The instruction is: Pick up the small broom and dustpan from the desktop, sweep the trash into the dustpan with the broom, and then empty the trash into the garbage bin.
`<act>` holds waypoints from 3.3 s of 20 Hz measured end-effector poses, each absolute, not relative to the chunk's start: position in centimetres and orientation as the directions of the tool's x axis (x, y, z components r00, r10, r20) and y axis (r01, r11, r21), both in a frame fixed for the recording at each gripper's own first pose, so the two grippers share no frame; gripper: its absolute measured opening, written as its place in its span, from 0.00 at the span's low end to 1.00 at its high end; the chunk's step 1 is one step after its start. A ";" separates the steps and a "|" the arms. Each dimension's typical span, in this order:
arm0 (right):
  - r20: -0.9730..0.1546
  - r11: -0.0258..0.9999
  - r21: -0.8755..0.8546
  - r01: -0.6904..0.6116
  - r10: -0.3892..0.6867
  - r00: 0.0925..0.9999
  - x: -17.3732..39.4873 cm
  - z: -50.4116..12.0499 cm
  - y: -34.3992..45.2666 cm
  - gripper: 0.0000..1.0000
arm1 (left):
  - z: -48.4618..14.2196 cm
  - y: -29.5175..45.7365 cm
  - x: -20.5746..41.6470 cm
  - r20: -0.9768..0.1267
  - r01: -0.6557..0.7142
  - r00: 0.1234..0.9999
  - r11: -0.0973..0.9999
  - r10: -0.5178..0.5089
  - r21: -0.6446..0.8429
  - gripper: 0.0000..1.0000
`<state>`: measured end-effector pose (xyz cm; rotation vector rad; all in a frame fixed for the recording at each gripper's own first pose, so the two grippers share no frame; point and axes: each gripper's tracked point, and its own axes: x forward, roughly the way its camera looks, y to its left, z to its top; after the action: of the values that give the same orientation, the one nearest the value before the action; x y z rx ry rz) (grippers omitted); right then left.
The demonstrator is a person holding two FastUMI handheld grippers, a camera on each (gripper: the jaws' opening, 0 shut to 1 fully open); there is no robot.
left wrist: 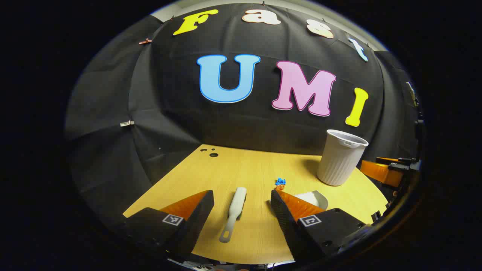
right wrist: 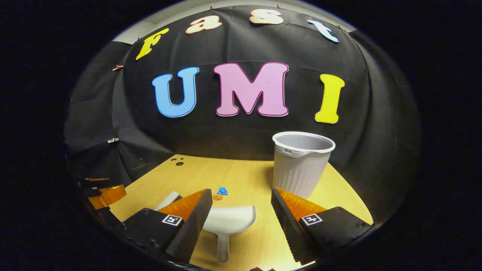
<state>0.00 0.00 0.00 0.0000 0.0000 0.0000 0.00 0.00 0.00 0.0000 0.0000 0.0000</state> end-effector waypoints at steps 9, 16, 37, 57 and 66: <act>-0.078 1.000 0.010 -0.030 0.030 0.997 1.1 -1.9 1.5 0.98 | -1.6 0.2 2.0 -0.066 0.051 0.996 0.998 -0.052 -0.022 0.96; -0.131 0.999 0.034 -0.042 0.046 0.990 1.6 -3.3 2.2 0.98 | -3.3 0.6 3.5 -0.128 0.057 0.990 0.998 -0.055 0.017 0.96; -0.443 0.982 0.123 -0.144 0.184 0.878 3.6 -14.7 4.3 0.99 | -17.4 3.3 14.4 -0.677 0.009 0.734 0.995 0.063 0.103 0.96; -0.614 0.984 0.177 -0.027 0.132 0.779 2.4 -19.1 3.8 0.99 | -18.5 2.0 15.4 -0.622 0.134 0.783 0.984 -0.032 0.118 0.28; -0.671 0.994 0.114 0.002 0.075 0.737 2.8 -21.3 3.5 0.99 | -15.1 2.9 11.3 -0.528 0.114 0.840 0.993 -0.120 -0.044 0.23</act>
<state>2.77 3.50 -21.32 0.1093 0.7410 0.0403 11.31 2.87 -15.10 -0.0113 0.5592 -0.1232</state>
